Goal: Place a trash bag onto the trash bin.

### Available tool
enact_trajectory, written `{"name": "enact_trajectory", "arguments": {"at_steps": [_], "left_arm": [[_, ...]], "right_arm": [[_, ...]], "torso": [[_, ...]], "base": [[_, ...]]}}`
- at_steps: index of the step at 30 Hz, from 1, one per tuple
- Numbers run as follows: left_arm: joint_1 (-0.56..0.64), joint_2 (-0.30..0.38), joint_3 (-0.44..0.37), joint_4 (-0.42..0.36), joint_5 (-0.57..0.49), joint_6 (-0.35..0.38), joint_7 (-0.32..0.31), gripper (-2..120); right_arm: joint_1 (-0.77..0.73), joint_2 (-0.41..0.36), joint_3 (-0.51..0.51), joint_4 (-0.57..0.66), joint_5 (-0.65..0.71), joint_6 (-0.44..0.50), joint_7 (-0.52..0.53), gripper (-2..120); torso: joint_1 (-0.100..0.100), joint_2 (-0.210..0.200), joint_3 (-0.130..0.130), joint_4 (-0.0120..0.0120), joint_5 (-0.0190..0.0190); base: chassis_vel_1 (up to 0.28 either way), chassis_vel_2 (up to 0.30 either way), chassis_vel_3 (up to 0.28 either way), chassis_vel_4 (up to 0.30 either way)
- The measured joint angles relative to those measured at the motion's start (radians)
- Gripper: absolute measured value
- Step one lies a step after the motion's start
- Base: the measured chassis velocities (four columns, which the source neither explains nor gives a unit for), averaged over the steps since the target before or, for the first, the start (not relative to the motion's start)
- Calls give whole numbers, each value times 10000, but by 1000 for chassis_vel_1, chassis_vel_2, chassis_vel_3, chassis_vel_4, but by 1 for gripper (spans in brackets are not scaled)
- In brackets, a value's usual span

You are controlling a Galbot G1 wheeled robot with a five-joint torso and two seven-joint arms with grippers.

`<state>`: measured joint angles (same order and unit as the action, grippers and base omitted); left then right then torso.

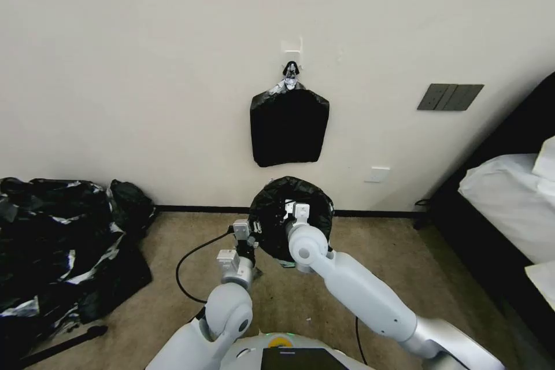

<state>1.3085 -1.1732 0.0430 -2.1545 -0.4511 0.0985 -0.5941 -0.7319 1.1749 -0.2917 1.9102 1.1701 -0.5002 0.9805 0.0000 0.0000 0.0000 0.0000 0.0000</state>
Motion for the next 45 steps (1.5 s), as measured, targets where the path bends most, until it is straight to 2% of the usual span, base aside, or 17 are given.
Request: {"name": "enact_trajectory", "arguments": {"at_steps": [45], "left_arm": [[299, 84, 152, -458, -36, -35, 232, 1]], "right_arm": [[94, 539, 193, -1260, -579, 213, -131, 0]], "torso": [[0, 0, 0, -1, 0]], "base": [[0, 0, 0, 0]]}}
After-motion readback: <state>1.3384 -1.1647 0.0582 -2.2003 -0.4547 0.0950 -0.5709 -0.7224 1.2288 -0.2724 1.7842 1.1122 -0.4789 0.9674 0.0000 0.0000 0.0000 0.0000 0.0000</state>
